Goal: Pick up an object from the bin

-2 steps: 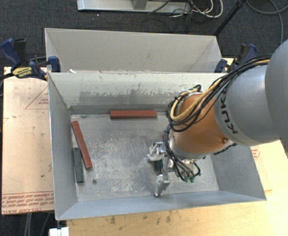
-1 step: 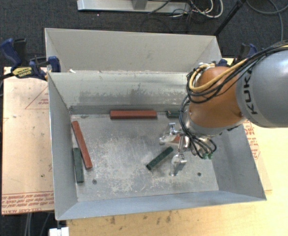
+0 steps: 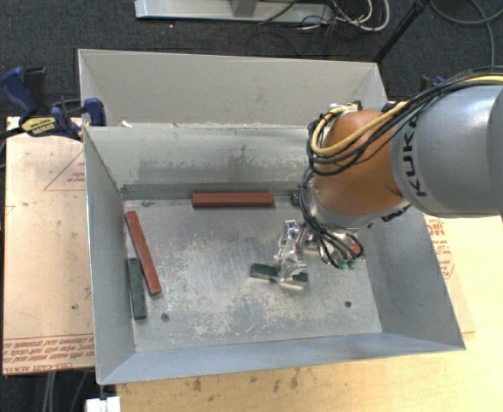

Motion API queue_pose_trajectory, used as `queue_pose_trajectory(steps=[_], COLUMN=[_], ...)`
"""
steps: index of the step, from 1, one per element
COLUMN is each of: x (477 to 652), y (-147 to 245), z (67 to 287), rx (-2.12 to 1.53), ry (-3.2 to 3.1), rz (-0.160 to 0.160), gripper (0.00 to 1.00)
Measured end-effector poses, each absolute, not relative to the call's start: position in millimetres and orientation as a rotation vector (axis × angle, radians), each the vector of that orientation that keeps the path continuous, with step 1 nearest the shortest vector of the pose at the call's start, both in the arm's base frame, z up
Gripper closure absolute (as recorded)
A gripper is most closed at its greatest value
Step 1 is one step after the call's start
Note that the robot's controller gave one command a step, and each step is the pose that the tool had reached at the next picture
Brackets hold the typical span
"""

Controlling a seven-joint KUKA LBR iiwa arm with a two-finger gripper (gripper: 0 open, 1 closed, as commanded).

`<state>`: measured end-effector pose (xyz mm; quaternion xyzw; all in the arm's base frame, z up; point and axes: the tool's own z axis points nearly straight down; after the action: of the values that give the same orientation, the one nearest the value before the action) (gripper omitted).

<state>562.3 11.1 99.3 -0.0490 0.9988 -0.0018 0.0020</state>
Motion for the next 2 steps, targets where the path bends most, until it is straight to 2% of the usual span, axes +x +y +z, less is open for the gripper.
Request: queue_pose_trajectory(steps=[1,2], x=[560.3,559.5], y=[13.1,13.1], z=[94.2,93.5], rx=[-0.151,-0.15], ry=[3.133,3.135], rz=[0.002,0.002], gripper=[0.0,0.0])
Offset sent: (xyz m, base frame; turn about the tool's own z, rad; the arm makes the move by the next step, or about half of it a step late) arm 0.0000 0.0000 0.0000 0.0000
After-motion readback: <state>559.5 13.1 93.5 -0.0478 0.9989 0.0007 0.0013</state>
